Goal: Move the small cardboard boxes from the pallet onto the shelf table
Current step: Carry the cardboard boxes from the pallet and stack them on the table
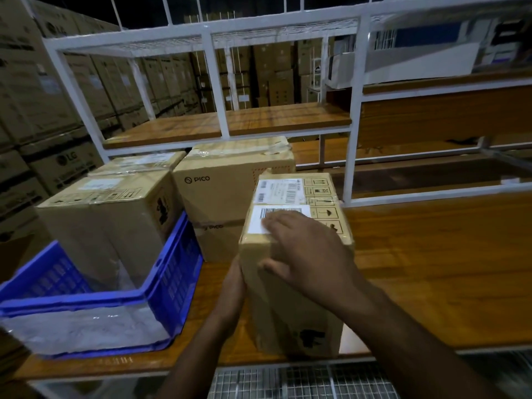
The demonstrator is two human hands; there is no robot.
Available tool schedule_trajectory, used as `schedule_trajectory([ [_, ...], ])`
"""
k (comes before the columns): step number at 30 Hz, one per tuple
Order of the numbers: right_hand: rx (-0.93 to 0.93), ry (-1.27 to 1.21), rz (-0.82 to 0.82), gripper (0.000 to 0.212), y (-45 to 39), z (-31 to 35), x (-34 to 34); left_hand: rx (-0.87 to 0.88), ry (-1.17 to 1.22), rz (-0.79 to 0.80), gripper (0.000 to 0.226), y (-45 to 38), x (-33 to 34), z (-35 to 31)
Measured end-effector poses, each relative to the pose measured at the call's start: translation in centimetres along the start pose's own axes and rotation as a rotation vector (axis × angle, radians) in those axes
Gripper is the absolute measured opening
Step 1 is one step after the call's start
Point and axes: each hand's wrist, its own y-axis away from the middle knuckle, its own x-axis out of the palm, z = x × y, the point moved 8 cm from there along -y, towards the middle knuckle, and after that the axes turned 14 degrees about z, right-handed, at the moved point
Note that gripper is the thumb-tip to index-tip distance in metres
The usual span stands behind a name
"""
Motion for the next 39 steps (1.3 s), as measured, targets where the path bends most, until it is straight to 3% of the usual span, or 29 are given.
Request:
schedule_trajectory([
  [4, -0.013, -0.033, 0.047, 0.067, -0.4, -1.0, 0.1, 0.367, -0.037, -0.017, 0.042, 1.3, -0.7, -7.2],
  [6, 0.033, -0.210, 0.112, 0.062, -0.5, -2.7, -0.2, 0.413, -0.092, 0.044, 0.048, 1.3, -0.3, -9.1],
  [9, 0.208, -0.607, -0.015, 0.052, -0.5, -6.7, -2.0, 0.367, -0.088, 0.088, 0.046, 0.4, 0.2, -9.9],
  [11, 0.367, -0.607, -0.115, 0.047, -0.4, -9.8, -2.9, 0.300, -0.029, 0.041, 0.040, -0.8, -0.5, -10.2],
  [13, 0.478, -0.703, 0.000, 0.040, -0.5, -11.9, -1.6, 0.217, -0.021, 0.034, 0.037, -2.1, -1.1, -10.5],
  [15, 0.502, -0.949, 0.185, 0.020, -0.5, -12.3, 0.7, 0.088, -0.023, 0.113, 0.058, -3.1, -0.6, -10.3],
  [17, 0.500, -1.115, 0.250, 0.015, -0.4, -12.3, 1.8, -0.040, 0.086, 0.218, 0.064, -3.5, 0.5, -9.7],
  [20, 0.489, -1.134, 0.237, 0.015, -0.8, -12.6, 2.0, -0.094, 0.143, 0.300, 0.049, -3.8, 1.2, -9.3],
  [28, 0.546, -1.091, 0.218, 0.013, -1.4, -13.7, 1.7, -0.150, 0.024, 0.323, 0.077, -5.1, 0.0, -9.2],
  [31, 0.630, -1.083, 0.226, 0.029, -2.5, -14.8, 1.5, -0.188, -0.001, 0.282, 0.066, -6.4, -0.5, -9.5],
  [39, 0.628, -1.125, 0.217, 0.013, -4.8, -16.0, 1.9, -0.234, -0.011, 0.271, 0.043, -9.1, -0.3, -8.7],
])
